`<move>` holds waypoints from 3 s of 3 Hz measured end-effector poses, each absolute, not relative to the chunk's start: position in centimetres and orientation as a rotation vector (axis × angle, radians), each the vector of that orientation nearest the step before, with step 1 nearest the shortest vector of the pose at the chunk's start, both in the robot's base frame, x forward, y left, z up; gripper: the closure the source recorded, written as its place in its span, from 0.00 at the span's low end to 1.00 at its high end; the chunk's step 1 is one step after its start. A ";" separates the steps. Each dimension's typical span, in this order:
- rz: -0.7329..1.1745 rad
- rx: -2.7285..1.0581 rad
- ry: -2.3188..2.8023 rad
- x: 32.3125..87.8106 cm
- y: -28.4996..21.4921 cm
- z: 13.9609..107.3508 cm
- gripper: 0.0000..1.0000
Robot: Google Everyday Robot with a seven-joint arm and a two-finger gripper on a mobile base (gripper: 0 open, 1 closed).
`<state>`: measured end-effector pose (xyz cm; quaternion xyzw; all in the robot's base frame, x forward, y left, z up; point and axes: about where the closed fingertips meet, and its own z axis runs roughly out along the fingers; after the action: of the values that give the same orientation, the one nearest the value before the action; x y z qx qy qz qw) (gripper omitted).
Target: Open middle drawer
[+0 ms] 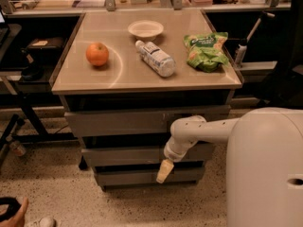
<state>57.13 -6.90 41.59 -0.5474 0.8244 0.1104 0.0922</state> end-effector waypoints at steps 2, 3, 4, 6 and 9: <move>0.387 -1.661 2.462 55.1 -6.5 41.4 0.00; 0.387 -1.661 2.462 55.1 -6.5 41.6 0.00; 0.485 -1.698 2.475 52.2 -6.4 41.1 0.00; 0.589 -1.719 2.493 49.4 -6.5 41.2 0.00; 0.751 -1.745 2.521 44.5 -7.2 41.8 0.00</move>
Offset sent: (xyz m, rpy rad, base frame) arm -0.1146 0.0094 -0.0240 0.0688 0.2963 0.1490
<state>44.52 -7.23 41.82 -0.5528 0.7986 0.2380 -0.0077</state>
